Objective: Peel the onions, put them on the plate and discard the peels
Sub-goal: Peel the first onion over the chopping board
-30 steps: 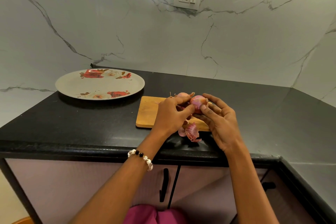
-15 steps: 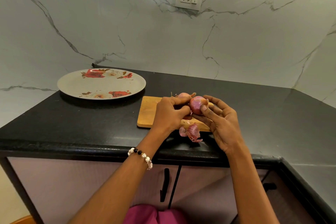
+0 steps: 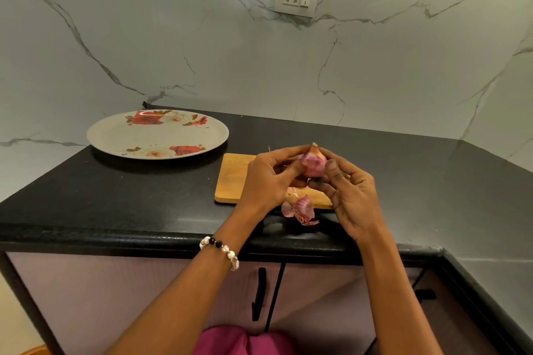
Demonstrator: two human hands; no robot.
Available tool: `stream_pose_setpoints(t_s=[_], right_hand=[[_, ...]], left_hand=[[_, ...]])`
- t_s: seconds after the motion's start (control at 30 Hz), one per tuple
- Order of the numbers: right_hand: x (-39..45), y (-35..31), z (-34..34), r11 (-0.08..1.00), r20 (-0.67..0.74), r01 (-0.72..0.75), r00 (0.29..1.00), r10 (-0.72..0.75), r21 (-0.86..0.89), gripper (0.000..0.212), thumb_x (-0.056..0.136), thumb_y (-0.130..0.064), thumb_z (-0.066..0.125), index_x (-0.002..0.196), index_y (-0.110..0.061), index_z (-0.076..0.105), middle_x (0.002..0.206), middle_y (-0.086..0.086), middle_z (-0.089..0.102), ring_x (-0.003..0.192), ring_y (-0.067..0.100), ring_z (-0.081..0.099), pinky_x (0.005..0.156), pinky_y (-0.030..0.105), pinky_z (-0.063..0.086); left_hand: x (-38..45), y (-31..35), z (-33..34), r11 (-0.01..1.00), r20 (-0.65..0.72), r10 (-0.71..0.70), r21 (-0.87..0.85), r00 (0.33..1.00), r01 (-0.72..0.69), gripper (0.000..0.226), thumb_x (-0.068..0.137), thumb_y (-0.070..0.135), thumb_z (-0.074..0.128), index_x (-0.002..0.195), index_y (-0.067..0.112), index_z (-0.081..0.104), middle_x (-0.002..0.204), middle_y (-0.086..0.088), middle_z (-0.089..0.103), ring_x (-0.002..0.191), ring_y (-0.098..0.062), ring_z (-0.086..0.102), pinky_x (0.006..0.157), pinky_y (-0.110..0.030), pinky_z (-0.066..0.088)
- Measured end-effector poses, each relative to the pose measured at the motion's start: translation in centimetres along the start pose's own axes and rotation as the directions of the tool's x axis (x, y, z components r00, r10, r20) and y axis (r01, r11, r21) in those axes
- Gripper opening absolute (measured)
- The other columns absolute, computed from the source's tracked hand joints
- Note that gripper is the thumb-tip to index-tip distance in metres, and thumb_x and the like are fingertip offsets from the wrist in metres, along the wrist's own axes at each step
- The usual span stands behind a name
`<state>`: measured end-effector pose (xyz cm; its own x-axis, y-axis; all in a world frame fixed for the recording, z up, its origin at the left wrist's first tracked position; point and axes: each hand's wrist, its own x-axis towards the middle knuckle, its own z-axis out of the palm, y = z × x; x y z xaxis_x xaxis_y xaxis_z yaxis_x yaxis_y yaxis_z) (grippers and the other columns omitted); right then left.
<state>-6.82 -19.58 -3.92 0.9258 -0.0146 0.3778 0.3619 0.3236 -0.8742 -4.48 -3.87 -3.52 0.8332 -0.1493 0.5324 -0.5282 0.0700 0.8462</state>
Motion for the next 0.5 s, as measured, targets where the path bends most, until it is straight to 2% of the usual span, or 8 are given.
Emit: stream_pose_setpoints(t_s=[0.07, 0.13, 0.2, 0.3, 0.5], right_hand=[[-0.03, 0.2, -0.24, 0.998, 0.036, 0.014, 0.999, -0.011, -0.065, 0.043, 0.087, -0.004, 0.062, 0.13, -0.001, 0.059, 0.115, 0.013, 0.073, 0.101, 0.027, 0.072, 0.076, 0.031, 0.061], [0.06, 0.43, -0.29, 0.986, 0.047, 0.037, 0.998, -0.029, -0.162, 0.056, 0.078, 0.001, 0.071, 0.132, -0.005, 0.059, 0.118, 0.012, 0.071, 0.107, 0.028, 0.07, 0.079, 0.031, 0.061], [0.15, 0.61, -0.32, 0.974, 0.025, 0.062, 0.998, -0.058, -0.218, 0.058, 0.074, 0.004, 0.074, 0.13, -0.007, 0.061, 0.115, 0.009, 0.073, 0.103, 0.029, 0.071, 0.076, 0.032, 0.061], [0.1, 0.66, -0.34, 0.964, 0.013, 0.091, 0.996, -0.09, -0.25, 0.057, 0.072, 0.005, 0.077, 0.126, -0.009, 0.064, 0.114, 0.01, 0.072, 0.099, 0.031, 0.072, 0.071, 0.034, 0.061], [0.09, 0.74, -0.33, 0.955, 0.018, 0.093, 0.996, -0.092, -0.283, 0.054, 0.074, 0.012, 0.075, 0.122, -0.013, 0.066, 0.108, 0.006, 0.074, 0.092, 0.03, 0.073, 0.062, 0.03, 0.059]], left_hand=[[0.01, -0.01, -0.04, 1.0, -0.045, 0.002, 0.005, 0.999, -0.002, 0.03, 0.086, 0.016, 0.068, 0.115, 0.013, 0.067, 0.104, -0.004, 0.071, 0.089, -0.013, 0.071, 0.07, -0.035, 0.06], [0.06, -0.16, -0.14, 0.99, -0.104, 0.07, 0.126, 0.992, -0.056, 0.023, 0.084, 0.017, 0.071, 0.107, 0.016, 0.069, 0.099, 0.001, 0.072, 0.09, -0.008, 0.069, 0.072, -0.032, 0.06], [0.06, -0.27, -0.15, 0.973, -0.115, 0.134, 0.204, 0.984, -0.109, 0.016, 0.083, 0.015, 0.073, 0.099, 0.017, 0.071, 0.095, 0.004, 0.071, 0.089, -0.003, 0.067, 0.071, -0.024, 0.058], [-0.01, -0.22, -0.05, 0.971, -0.083, 0.155, 0.197, 0.984, -0.136, 0.016, 0.081, 0.011, 0.075, 0.095, 0.015, 0.069, 0.091, 0.006, 0.07, 0.087, -0.002, 0.067, 0.066, -0.016, 0.054], [-0.06, -0.35, -0.03, 0.969, -0.069, 0.16, 0.202, 0.985, -0.143, 0.013, 0.082, 0.005, 0.072, 0.089, 0.015, 0.069, 0.086, 0.004, 0.069, 0.079, -0.008, 0.069, 0.064, -0.024, 0.058]])
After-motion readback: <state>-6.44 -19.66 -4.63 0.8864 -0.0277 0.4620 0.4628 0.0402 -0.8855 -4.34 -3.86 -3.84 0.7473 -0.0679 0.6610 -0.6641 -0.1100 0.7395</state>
